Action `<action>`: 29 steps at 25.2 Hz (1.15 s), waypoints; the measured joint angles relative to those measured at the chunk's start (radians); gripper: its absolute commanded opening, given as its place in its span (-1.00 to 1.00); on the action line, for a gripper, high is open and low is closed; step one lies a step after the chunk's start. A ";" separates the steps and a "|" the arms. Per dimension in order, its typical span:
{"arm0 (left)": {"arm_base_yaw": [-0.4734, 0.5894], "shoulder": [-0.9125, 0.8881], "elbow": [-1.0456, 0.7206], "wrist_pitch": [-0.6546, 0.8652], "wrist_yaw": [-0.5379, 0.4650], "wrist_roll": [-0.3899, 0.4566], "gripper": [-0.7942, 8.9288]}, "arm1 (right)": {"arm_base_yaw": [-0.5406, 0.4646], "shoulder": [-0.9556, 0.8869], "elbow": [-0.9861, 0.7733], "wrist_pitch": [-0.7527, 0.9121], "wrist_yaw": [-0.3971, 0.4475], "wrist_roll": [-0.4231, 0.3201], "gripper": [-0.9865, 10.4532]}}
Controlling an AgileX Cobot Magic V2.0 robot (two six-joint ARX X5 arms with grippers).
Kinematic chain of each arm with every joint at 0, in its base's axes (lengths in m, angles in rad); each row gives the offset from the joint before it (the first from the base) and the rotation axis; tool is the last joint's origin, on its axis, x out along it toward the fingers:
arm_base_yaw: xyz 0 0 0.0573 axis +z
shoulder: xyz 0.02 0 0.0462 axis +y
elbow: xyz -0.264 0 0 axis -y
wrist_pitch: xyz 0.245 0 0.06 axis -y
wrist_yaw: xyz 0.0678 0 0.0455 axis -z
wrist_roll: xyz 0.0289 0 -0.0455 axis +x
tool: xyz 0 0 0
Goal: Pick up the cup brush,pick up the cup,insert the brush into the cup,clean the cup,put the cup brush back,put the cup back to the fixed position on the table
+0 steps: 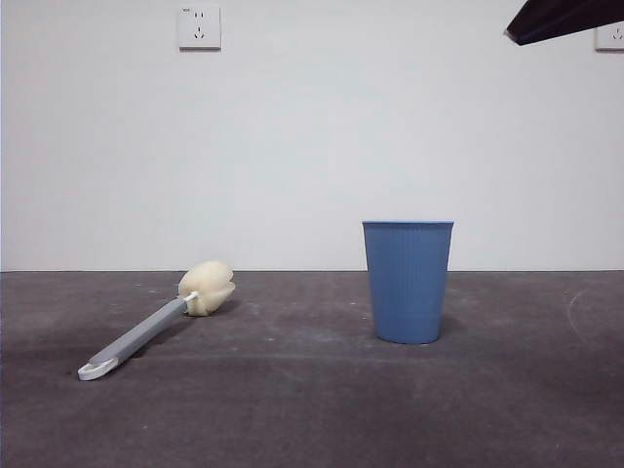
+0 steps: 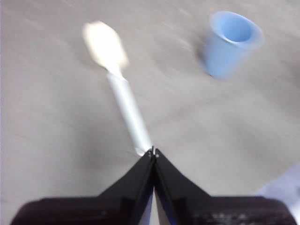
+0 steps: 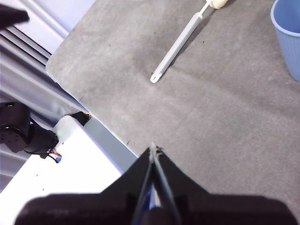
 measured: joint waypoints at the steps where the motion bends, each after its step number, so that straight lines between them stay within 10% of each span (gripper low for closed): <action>1: 0.029 -0.024 -0.008 0.077 -0.021 0.023 -0.84 | 0.000 0.000 0.000 0.000 0.000 0.000 -0.82; 9: 0.261 -0.251 -0.471 1.114 0.051 0.156 -0.84 | 0.000 0.000 0.000 0.000 0.000 0.000 -0.82; 29: 0.412 -0.559 -0.919 0.934 0.016 0.116 -0.84 | 0.000 0.000 0.000 -0.001 0.000 0.000 -0.82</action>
